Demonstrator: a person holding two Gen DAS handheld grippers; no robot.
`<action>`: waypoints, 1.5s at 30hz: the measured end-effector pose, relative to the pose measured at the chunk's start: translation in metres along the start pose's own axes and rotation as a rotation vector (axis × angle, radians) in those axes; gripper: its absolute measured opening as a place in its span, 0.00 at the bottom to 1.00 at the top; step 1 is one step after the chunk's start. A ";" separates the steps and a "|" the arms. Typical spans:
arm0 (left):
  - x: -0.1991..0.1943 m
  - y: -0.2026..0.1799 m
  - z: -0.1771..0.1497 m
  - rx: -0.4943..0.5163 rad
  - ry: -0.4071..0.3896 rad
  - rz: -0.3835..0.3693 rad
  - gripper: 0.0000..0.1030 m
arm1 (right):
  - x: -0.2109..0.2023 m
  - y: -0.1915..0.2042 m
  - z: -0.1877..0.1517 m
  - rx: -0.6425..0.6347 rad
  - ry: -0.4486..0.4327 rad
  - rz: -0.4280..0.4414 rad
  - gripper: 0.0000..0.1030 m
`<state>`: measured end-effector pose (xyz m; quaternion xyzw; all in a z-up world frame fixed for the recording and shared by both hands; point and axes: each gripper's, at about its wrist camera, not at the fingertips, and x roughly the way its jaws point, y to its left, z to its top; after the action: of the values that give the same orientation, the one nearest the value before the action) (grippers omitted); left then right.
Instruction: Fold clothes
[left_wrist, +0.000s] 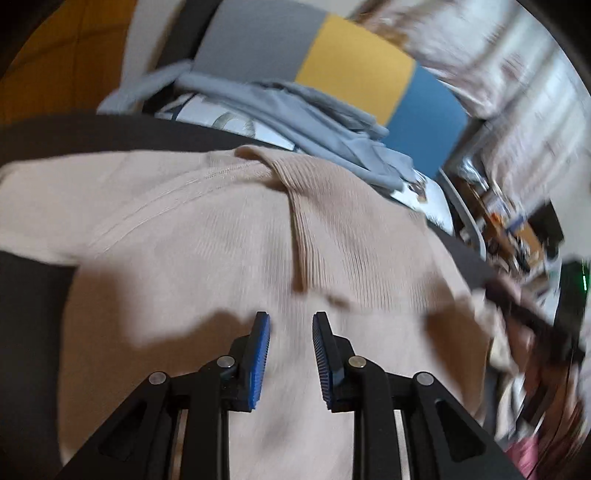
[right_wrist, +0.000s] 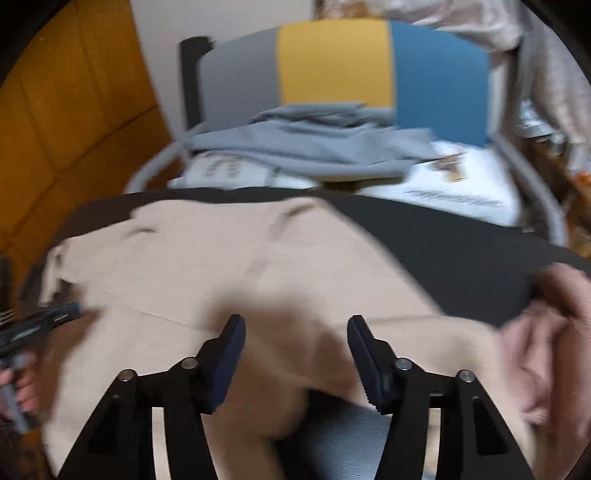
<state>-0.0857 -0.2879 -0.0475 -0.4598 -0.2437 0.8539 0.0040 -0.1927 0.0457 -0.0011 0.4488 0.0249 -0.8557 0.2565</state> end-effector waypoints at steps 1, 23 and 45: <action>0.013 -0.001 0.009 -0.019 0.032 -0.020 0.23 | 0.011 0.007 0.006 0.002 0.021 0.031 0.57; 0.056 -0.033 0.108 -0.026 0.060 -0.150 0.04 | 0.055 0.012 0.074 0.144 0.088 0.256 0.06; 0.042 -0.023 0.006 0.255 -0.129 0.150 0.22 | 0.118 0.069 0.050 -0.172 0.149 0.048 0.33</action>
<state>-0.1193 -0.2603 -0.0684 -0.4168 -0.0981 0.9035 -0.0172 -0.2531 -0.0768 -0.0502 0.4878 0.1064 -0.8082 0.3122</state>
